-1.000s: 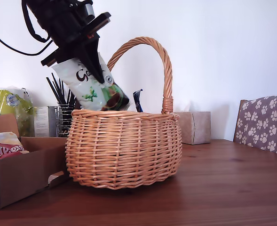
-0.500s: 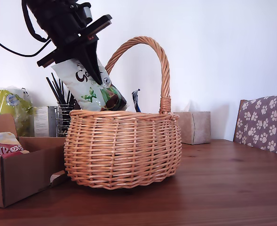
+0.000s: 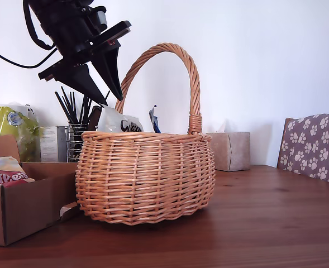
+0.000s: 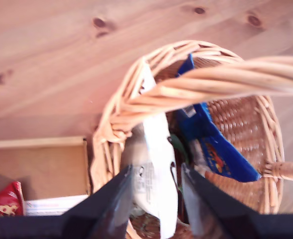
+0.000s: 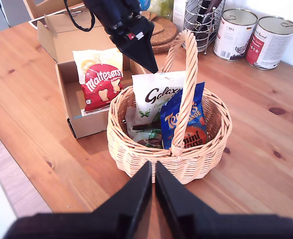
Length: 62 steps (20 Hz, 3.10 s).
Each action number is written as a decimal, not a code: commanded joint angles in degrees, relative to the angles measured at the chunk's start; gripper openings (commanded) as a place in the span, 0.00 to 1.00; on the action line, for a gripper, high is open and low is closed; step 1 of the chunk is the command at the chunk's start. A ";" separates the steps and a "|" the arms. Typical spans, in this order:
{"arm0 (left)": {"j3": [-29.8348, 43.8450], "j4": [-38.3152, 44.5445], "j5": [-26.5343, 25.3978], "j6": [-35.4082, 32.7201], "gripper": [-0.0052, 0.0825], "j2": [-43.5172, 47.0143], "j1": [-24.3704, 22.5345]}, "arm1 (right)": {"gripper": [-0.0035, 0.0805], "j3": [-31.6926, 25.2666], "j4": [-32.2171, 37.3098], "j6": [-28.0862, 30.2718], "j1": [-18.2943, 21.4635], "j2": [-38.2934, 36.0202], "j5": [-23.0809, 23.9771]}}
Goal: Move the bags of Easter eggs from the cardboard box on the left into the woven basket on the right side.
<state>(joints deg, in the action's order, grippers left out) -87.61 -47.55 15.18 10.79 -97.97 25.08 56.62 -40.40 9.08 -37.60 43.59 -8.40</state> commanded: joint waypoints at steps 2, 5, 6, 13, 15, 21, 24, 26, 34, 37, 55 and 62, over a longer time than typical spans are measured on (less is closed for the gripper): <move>0.04 -0.66 -1.99 -3.26 0.20 0.98 0.13 | 0.05 0.09 0.09 0.00 -0.09 -0.37 0.02; 0.04 -2.38 -5.18 -8.68 0.04 3.98 -0.24 | 0.05 0.09 0.09 0.00 -0.09 -0.37 0.02; 0.04 -2.34 -5.99 -9.97 0.03 5.29 -0.39 | 0.05 0.09 0.09 0.00 -0.09 -0.37 0.02; 3.04 3.19 -5.18 -14.36 0.03 14.08 -5.64 | 0.04 0.09 -0.31 -0.17 -0.09 -0.37 -1.09; 7.15 6.49 -2.93 -14.58 0.03 16.96 -7.87 | 0.04 0.07 -1.25 -1.38 -0.09 -0.37 -3.15; 21.59 14.14 -0.94 -15.91 0.03 25.42 -13.25 | 0.03 -0.42 -0.85 -3.28 -0.15 -0.33 -5.38; 24.59 14.45 0.87 -18.32 0.03 28.04 -16.92 | 0.03 -1.18 -0.63 -3.28 -0.15 -0.33 -6.25; 24.81 12.09 1.60 -20.72 0.03 28.94 -19.26 | 0.03 -1.18 -0.04 -3.21 -0.15 -0.31 -6.25; 24.81 5.44 -0.26 -30.84 0.95 28.17 -21.92 | 0.03 -1.18 0.92 -1.40 -0.15 -0.28 -6.23; 24.81 4.87 -2.58 -29.99 0.95 27.63 -21.94 | 0.03 -1.18 1.88 -1.33 -0.13 -0.26 -6.23; 24.79 6.62 -19.61 -25.57 0.95 1.53 -9.01 | 0.03 -1.18 2.84 -1.31 -0.13 -0.26 -6.23; 24.79 9.14 -21.68 -25.27 0.95 -1.14 -9.18 | 0.03 -1.18 2.93 -1.09 -0.13 -0.26 -6.23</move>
<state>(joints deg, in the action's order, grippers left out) -63.61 -38.68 -6.37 -14.92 -97.25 16.08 56.55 -38.04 7.62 -37.60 43.59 -14.46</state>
